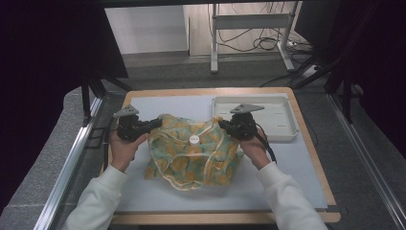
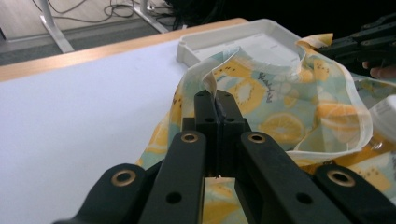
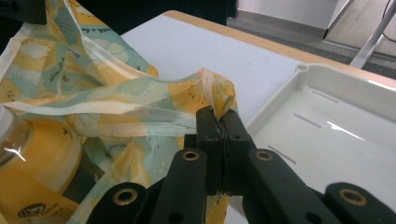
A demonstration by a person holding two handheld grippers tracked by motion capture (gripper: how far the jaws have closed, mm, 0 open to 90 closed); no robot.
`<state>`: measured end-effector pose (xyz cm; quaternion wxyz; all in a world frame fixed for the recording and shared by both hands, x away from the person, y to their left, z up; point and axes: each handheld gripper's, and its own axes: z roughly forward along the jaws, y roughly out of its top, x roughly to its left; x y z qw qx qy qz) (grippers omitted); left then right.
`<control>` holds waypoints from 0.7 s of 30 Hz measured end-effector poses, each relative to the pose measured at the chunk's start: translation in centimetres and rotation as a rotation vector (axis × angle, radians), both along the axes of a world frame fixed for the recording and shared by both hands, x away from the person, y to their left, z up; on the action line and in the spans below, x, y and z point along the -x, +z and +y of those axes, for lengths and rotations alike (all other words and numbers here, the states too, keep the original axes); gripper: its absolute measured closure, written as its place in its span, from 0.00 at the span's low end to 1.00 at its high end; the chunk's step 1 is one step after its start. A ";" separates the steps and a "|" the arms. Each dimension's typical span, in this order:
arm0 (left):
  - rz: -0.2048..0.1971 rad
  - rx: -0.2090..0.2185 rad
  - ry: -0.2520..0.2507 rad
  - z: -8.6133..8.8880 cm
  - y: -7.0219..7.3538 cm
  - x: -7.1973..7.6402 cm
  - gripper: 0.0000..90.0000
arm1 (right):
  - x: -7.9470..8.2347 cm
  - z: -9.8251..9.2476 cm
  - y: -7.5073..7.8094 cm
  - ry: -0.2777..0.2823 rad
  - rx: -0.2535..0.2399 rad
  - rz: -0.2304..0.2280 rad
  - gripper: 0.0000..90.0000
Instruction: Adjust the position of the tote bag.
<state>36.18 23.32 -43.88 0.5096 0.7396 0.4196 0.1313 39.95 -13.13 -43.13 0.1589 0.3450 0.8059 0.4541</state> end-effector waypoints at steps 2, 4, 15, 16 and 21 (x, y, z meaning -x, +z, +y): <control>0.006 -0.013 -0.005 0.0 -0.3 0.0 1.00 | 0.0 -0.1 -0.3 0.001 0.000 0.009 0.98; 0.015 -0.016 -0.008 0.0 -0.7 0.0 1.00 | 0.0 -0.2 -0.5 0.004 -0.001 0.011 0.98; 0.058 -0.021 -0.013 0.0 -2.6 -0.1 1.00 | -0.1 -0.1 -1.2 0.009 0.012 0.025 0.98; 0.062 -0.026 -0.015 0.0 -2.8 -0.1 1.00 | 0.0 -0.1 -1.4 0.008 0.014 0.027 0.98; 0.081 -0.048 -0.017 -0.1 -3.8 -0.1 1.00 | 0.0 -0.1 -2.3 0.007 0.036 0.052 0.98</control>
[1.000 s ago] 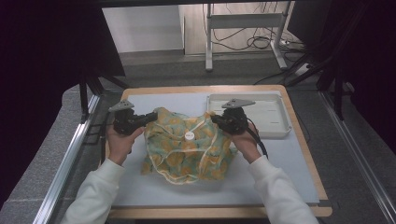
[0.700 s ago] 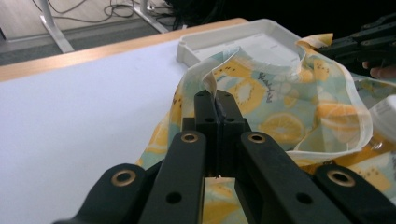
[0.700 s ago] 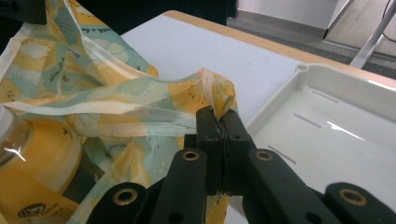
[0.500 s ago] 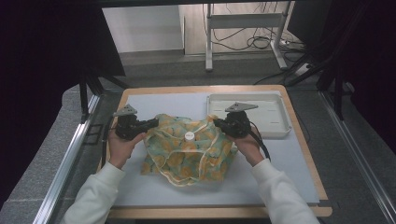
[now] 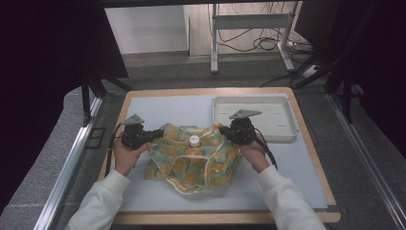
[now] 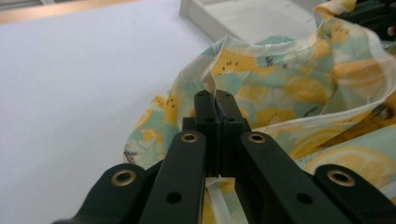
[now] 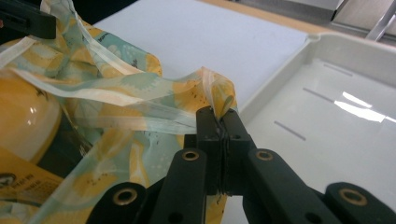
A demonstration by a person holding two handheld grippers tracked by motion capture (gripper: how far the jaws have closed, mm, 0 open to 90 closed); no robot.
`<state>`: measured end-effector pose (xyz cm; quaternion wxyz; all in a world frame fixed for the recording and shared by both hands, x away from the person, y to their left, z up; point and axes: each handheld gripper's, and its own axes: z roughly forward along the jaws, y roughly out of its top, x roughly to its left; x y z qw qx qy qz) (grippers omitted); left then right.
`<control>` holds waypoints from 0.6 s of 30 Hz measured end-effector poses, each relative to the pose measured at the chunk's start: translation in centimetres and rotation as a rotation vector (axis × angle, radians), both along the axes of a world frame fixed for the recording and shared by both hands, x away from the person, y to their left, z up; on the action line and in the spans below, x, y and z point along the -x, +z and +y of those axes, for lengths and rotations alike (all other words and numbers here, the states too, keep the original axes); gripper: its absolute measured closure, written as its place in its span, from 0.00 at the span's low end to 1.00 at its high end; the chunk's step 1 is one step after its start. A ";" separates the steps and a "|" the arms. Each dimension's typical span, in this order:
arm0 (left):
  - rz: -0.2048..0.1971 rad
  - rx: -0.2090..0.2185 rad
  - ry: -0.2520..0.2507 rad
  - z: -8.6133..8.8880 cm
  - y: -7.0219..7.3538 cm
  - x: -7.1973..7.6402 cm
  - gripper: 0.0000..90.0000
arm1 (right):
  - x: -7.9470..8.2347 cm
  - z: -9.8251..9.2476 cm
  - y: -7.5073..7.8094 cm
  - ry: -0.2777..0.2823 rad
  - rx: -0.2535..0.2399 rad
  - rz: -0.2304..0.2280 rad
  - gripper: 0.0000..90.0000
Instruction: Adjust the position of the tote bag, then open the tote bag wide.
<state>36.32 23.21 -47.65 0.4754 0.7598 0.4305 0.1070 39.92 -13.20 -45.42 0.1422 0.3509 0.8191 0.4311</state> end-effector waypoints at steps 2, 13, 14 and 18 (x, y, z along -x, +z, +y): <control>0.020 -0.015 -0.005 -0.2 -0.8 -0.2 1.00 | 0.1 0.1 -0.3 0.005 0.014 0.002 0.97; 0.074 -0.058 -0.014 -0.9 -3.0 -0.8 1.00 | 0.4 0.6 -1.9 0.018 0.055 0.024 0.97; 0.077 -0.059 -0.015 -0.9 -3.1 -0.8 1.00 | 0.4 0.6 -2.0 0.019 0.057 0.028 0.97; 0.088 -0.063 -0.020 -1.2 -3.5 -0.7 1.00 | 0.6 0.5 -2.6 0.021 0.063 0.035 0.97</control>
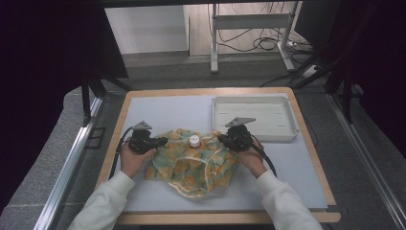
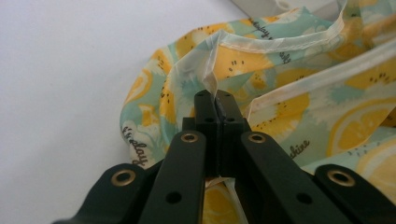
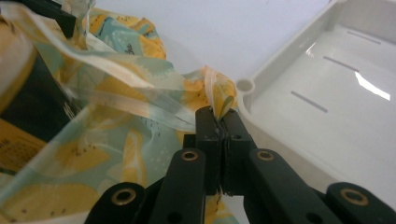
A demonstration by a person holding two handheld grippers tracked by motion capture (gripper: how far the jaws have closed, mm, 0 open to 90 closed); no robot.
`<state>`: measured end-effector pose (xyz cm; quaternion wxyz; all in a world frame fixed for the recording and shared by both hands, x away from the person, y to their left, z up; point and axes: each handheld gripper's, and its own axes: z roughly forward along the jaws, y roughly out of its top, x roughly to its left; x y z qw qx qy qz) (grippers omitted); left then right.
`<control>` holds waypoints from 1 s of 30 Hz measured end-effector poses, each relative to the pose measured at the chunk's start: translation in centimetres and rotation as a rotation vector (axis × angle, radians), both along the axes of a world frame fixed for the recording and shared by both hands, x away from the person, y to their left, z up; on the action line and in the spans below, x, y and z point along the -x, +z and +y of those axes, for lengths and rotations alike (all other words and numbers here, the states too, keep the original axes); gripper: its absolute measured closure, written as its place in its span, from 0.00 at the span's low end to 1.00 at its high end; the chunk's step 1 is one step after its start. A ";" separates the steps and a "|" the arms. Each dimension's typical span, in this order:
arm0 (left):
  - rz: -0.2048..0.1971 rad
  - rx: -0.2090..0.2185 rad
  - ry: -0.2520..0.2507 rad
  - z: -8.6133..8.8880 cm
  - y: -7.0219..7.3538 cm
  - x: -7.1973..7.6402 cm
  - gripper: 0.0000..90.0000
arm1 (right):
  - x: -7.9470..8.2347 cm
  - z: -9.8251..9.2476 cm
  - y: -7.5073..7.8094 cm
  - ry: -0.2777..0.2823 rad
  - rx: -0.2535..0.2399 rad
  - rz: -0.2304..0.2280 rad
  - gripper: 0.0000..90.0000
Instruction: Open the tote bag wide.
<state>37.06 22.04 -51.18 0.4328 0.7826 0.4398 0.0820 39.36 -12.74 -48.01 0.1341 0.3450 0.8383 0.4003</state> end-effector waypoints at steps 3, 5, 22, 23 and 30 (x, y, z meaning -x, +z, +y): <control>0.005 -0.002 -0.005 -0.1 -0.1 0.1 1.00 | 0.1 -0.2 -0.6 0.007 0.006 0.013 0.93; -0.005 0.006 -0.002 0.0 0.1 0.2 0.98 | 0.2 -0.3 -0.5 0.007 0.011 0.011 0.85; -0.202 0.136 -0.063 1.0 6.9 4.9 0.76 | 4.2 -2.8 5.6 0.065 -0.175 -0.119 0.72; -0.193 0.125 -0.089 0.5 6.9 5.2 0.83 | 4.6 -2.6 5.6 0.078 -0.172 -0.119 0.75; -0.128 0.008 -0.146 -2.2 4.6 5.4 0.99 | 6.6 -0.3 5.2 0.168 -0.110 -0.101 0.92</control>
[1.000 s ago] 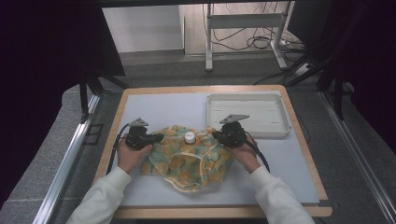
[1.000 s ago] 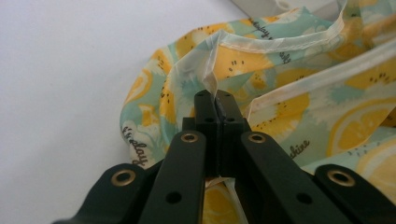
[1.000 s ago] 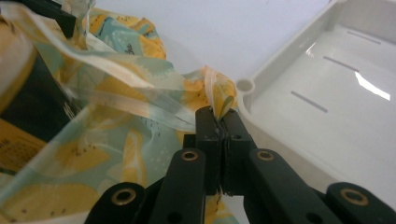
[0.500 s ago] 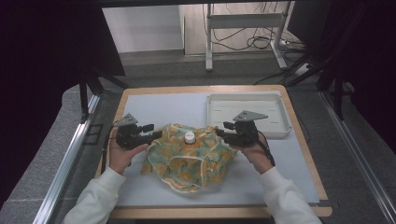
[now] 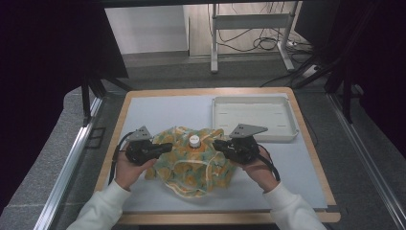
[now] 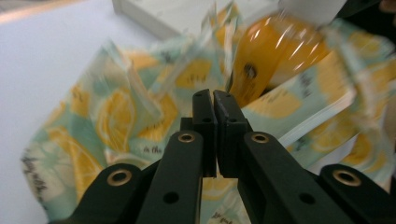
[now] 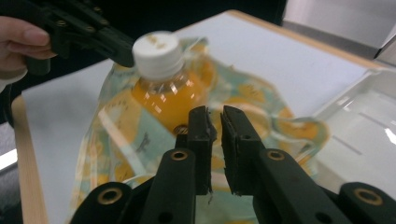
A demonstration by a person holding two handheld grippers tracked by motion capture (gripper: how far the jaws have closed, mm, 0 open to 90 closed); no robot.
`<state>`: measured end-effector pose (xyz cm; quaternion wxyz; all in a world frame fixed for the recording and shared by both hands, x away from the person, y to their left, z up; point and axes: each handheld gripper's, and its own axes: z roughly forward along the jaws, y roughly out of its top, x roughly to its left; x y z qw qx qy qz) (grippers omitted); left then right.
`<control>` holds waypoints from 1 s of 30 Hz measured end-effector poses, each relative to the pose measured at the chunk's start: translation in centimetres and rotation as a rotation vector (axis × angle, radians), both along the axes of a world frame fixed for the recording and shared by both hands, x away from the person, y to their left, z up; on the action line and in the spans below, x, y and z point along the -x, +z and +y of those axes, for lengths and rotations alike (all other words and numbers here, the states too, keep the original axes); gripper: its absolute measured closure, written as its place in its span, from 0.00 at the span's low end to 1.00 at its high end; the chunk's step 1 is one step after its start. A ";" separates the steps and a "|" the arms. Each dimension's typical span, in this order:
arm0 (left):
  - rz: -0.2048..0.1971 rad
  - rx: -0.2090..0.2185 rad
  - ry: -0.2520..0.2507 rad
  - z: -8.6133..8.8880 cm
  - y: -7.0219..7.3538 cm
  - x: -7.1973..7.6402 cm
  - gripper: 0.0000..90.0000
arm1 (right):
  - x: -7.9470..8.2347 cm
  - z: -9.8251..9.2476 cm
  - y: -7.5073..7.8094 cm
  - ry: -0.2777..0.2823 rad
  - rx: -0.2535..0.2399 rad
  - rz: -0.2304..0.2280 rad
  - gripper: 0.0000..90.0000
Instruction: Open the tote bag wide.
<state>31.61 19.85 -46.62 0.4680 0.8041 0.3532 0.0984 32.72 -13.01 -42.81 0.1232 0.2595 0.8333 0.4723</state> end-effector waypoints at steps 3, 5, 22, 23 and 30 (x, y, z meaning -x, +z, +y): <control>0.017 -0.007 0.008 -0.2 -0.7 -0.3 0.99 | -0.1 0.3 -0.6 0.003 0.031 0.008 0.93; 0.039 -0.027 0.009 -0.3 -1.5 -0.7 0.99 | -0.3 0.4 -1.5 -0.002 0.055 0.032 0.95; 0.179 -0.132 -0.021 -1.0 -6.5 -0.5 1.00 | 1.6 -0.3 -7.7 -0.014 0.159 0.136 0.98; 0.186 -0.134 -0.024 -1.0 -6.6 -0.6 1.00 | 1.7 -0.4 -8.0 -0.015 0.164 0.142 0.99; 0.198 -0.133 -0.022 -1.0 -6.8 -0.5 1.00 | 1.4 -0.8 -9.1 -0.026 0.178 0.181 0.99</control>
